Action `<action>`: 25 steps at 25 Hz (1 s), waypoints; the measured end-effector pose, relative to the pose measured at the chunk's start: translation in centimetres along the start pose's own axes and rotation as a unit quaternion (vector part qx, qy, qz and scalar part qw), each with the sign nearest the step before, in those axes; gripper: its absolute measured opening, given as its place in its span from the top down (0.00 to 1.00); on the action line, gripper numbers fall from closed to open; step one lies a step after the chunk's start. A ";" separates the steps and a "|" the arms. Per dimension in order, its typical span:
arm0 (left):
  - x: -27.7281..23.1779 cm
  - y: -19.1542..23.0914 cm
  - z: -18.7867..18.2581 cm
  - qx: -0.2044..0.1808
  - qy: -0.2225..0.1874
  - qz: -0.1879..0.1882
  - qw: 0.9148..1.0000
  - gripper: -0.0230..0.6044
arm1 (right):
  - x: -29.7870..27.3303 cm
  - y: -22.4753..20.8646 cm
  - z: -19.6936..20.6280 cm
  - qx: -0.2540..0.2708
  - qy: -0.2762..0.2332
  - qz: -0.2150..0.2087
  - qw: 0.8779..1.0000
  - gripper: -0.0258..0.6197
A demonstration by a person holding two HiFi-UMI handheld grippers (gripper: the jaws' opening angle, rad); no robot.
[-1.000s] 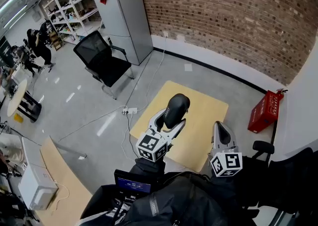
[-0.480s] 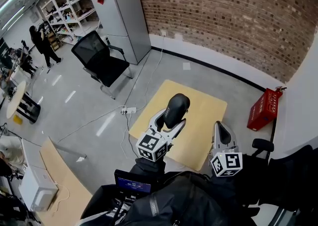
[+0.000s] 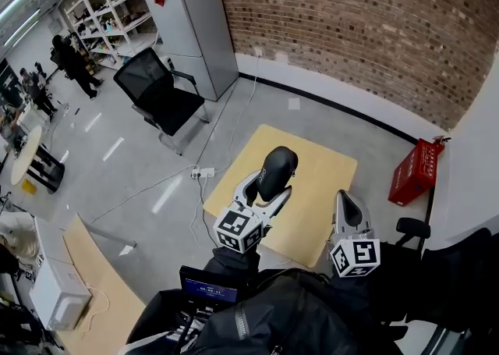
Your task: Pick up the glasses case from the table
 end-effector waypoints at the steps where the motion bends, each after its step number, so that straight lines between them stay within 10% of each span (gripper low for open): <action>1: 0.0 0.0 0.0 0.001 0.000 0.000 1.000 0.43 | 0.0 0.0 0.0 0.000 0.000 0.000 1.000 0.95; 25: -0.2 0.3 0.6 -0.005 0.009 -0.005 1.000 0.43 | -0.5 0.0 0.6 0.001 0.006 -0.013 1.000 0.95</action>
Point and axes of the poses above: the fingertips, and each gripper's own axes: x backward along the fingers, y to its left, z out of its underside, the point moved 10 cm from there along x, backward along the fingers
